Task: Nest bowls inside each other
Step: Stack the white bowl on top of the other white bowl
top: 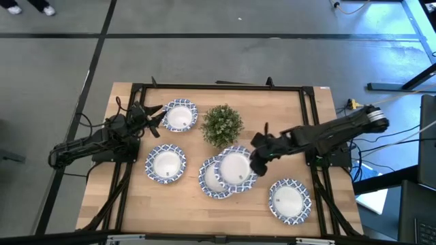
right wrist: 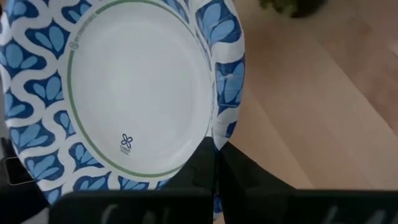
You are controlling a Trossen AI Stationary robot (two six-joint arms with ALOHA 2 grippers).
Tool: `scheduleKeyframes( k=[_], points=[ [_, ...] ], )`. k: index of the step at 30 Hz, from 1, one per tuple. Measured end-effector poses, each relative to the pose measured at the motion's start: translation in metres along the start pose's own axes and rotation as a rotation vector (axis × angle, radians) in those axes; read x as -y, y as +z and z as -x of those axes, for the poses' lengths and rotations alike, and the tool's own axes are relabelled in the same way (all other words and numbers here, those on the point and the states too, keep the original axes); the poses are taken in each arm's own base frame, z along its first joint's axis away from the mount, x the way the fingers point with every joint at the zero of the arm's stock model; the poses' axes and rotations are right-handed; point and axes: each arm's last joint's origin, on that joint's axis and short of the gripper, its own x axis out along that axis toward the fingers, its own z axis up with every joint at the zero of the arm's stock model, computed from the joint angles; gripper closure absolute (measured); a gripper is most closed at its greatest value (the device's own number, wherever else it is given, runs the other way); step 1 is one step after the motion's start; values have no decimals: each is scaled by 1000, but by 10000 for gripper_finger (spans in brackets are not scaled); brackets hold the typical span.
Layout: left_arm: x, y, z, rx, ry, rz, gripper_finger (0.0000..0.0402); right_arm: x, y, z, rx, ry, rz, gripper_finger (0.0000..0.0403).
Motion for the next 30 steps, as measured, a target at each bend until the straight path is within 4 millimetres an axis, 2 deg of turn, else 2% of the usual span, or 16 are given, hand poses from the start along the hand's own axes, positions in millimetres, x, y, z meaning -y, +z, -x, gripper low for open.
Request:
scheduleKeyframes(
  k=[10, 14, 21, 30],
  points=[
    [0, -3, 0, -33, 4, -11, 240, -17, 5, -56, -66, 26, 38, 396],
    [-1, -5, 0, -49, 5, -17, 240, -20, 9, -69, -44, 61, 34, 396],
    [-1, -5, 0, -49, 5, -17, 240, -18, 12, -75, -34, 56, 46, 389],
    [-1, -5, 0, -49, 5, -17, 240, -17, 16, -75, -13, 68, 44, 327]
  ],
)
